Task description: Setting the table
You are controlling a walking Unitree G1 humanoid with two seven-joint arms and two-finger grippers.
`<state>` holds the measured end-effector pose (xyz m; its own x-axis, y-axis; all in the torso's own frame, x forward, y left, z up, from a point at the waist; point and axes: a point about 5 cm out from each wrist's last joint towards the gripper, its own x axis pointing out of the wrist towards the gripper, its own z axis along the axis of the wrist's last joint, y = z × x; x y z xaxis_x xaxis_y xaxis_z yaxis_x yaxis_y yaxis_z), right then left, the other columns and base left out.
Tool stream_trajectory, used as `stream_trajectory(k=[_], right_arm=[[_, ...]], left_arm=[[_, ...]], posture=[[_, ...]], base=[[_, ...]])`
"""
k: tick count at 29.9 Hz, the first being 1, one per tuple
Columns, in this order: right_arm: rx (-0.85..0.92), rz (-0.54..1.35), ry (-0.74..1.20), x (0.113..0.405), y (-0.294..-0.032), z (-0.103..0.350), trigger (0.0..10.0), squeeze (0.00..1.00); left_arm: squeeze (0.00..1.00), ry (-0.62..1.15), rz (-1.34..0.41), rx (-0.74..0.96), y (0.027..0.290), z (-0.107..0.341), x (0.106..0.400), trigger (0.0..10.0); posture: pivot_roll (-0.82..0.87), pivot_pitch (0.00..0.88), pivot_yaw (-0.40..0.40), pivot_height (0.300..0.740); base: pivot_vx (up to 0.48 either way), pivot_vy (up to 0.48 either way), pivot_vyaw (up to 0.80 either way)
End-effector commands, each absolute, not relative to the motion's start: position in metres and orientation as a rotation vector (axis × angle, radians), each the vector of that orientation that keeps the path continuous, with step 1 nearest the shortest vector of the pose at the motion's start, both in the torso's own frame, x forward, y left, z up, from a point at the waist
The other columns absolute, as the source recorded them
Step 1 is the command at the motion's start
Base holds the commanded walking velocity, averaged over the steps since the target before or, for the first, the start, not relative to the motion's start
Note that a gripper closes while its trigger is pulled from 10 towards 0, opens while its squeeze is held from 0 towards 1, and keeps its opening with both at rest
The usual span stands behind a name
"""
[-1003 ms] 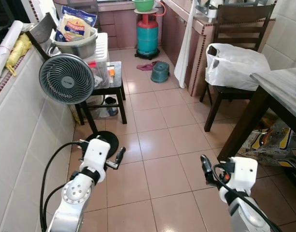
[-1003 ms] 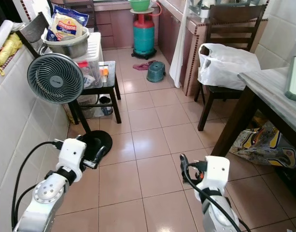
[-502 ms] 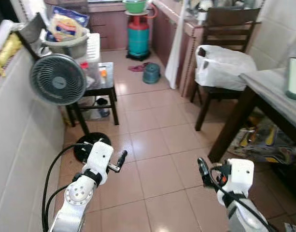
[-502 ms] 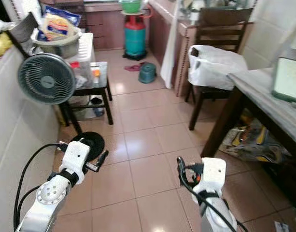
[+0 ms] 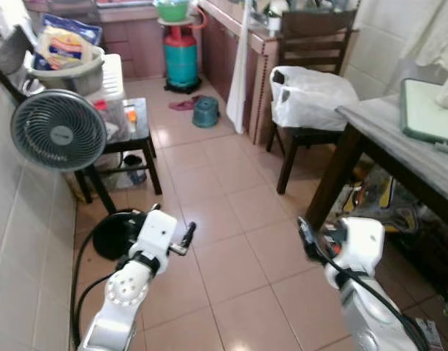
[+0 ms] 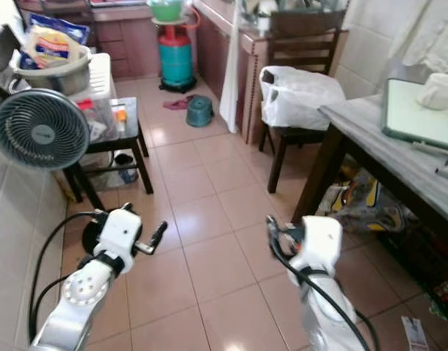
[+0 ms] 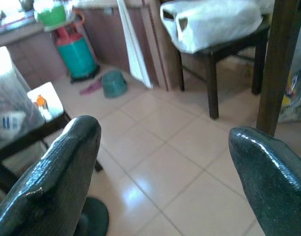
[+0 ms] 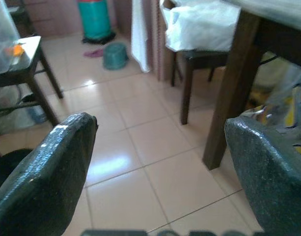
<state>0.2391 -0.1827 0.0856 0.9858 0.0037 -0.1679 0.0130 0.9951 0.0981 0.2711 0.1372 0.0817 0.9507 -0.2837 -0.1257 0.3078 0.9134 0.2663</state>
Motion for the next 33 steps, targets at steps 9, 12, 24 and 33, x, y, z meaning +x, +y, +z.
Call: stream_trajectory(k=[9,12,24,33], right_arm=[[0.138,-0.016,0.167,0.239,-0.172,0.081,10.0,0.00],[0.134,-0.019,0.168,0.239,-0.174,0.081,10.0,0.00],[0.104,-0.061,0.141,0.244,-0.182,0.090,10.0,0.00],[0.098,-0.065,0.145,0.247,-0.181,0.089,10.0,0.00]], left_arm=[[0.00,0.119,-0.282,0.311,0.150,0.078,0.273,10.0],[0.00,0.115,-0.276,0.313,0.149,0.079,0.276,10.0],[0.00,0.099,-0.282,0.280,0.141,0.082,0.288,10.0],[0.00,0.095,-0.244,0.282,0.143,0.082,0.295,10.0]], posture=[[-0.02,0.000,0.047,0.740],[-0.02,0.000,0.045,0.740],[-0.05,0.000,0.030,0.740],[-0.05,0.000,0.015,0.740]], base=[[0.000,0.000,-0.76],[0.000,0.000,-0.75],[0.000,0.000,-0.75],[0.000,0.000,-0.75]])
